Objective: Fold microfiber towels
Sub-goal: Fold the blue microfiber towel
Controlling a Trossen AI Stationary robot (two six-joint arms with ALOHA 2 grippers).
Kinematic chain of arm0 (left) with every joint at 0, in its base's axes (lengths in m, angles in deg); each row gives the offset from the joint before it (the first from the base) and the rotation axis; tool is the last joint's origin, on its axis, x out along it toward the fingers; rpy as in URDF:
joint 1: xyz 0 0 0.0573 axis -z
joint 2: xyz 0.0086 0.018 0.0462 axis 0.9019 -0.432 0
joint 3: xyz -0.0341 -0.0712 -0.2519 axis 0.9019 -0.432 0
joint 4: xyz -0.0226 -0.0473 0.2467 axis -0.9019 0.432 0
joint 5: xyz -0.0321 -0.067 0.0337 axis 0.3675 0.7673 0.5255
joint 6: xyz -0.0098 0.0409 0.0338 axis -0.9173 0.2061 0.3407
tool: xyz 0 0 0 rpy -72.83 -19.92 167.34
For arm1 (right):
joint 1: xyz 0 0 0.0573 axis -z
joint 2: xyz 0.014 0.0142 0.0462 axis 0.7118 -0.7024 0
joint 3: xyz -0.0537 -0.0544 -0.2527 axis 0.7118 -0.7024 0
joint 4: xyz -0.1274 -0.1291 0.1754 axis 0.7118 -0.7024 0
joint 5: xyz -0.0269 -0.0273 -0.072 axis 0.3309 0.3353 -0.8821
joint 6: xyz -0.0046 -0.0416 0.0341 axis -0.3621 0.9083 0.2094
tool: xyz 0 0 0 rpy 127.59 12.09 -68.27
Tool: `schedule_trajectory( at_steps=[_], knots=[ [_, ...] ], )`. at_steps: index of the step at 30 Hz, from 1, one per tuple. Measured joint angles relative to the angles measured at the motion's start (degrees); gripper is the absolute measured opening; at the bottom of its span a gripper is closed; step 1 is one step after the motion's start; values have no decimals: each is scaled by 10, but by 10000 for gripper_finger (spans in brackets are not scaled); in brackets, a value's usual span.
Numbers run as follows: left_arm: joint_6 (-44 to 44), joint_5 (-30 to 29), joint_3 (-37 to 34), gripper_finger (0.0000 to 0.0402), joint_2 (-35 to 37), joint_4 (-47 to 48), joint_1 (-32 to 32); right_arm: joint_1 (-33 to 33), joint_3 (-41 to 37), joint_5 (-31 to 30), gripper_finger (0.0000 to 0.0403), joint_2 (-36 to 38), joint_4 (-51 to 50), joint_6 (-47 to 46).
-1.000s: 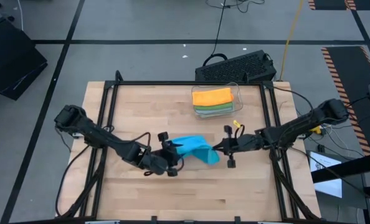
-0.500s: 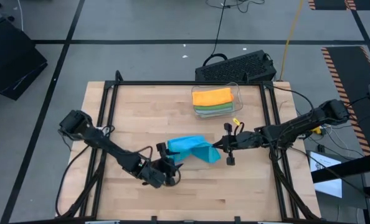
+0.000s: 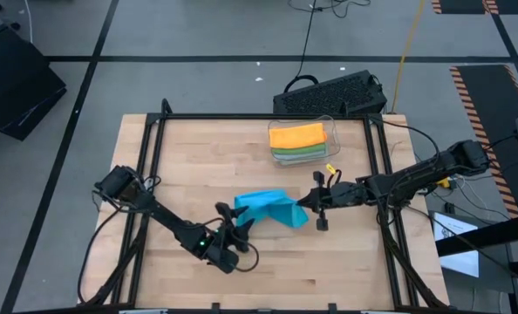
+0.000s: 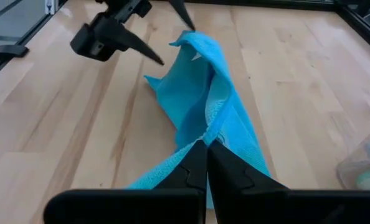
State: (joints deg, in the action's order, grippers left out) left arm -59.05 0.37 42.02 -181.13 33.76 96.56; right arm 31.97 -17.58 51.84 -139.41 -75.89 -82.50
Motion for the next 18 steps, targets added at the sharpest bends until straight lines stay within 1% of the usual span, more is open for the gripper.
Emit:
schedule_trajectory(
  at_steps=[3,6,9,15,18],
  knots=[
    [12,-22,0,243,1,-1,-3,0,0,0,0,0,0,-4],
    [19,-35,0,223,1,8,-4,0,0,0,0,0,0,-4],
    [7,-31,0,189,1,24,-10,0,0,0,0,0,0,-4],
    [3,-30,0,102,1,25,-7,0,0,1,0,0,0,-4],
    [3,-32,0,69,1,25,-4,4,0,5,0,0,0,-8]
  ],
)
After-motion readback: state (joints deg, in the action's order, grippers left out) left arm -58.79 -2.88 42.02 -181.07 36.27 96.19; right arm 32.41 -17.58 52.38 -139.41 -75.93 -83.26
